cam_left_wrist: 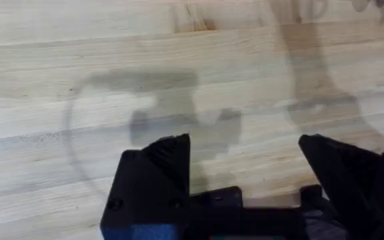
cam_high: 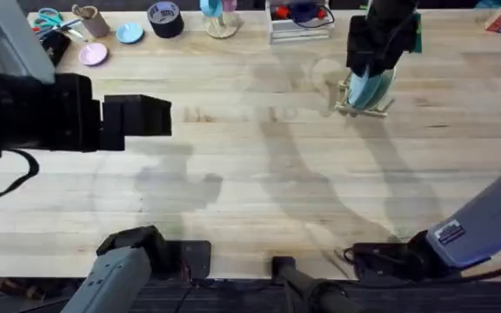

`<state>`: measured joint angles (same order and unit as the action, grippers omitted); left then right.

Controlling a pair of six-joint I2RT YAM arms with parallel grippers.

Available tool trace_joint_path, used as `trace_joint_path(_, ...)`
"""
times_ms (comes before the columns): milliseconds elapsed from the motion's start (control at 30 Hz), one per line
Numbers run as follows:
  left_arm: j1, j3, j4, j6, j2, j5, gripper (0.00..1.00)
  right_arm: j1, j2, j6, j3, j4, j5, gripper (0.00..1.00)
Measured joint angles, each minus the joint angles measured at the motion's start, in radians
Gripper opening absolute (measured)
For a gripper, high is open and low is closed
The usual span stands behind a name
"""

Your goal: Pick up the plates from the table one by one and place each into a slot on the dish rack.

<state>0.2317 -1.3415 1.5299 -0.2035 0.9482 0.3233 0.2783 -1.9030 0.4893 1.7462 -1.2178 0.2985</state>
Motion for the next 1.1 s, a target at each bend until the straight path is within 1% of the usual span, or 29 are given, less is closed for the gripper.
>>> trace_joint_path(300, 0.000, 0.000, 0.000, 0.000, 0.000, 0.000, 0.993, -0.002, -0.002, 0.005, 0.000, 0.009, 0.000, 0.031)
trace_joint_path(567, 0.000, 0.000, 0.000, 0.000, 0.000, 0.000, 0.993, -0.005, -0.058, 0.005, 0.000, 0.016, -0.008, 0.031)
trace_joint_path(800, 0.000, 0.000, 0.000, 0.000, 0.000, 0.000, 0.994, -0.006, -0.060, 0.005, 0.000, 0.016, -0.009, 0.031)
trace_joint_path(967, 0.000, 0.000, 0.000, 0.000, 0.000, 0.000, 0.993, -0.006, -0.060, 0.006, 0.000, 0.016, -0.008, 0.092)
trace_joint_path(1100, 0.000, 0.000, 0.000, 0.000, 0.000, 0.000, 0.993, -0.006, -0.060, 0.006, 0.000, 0.016, -0.008, 0.112)
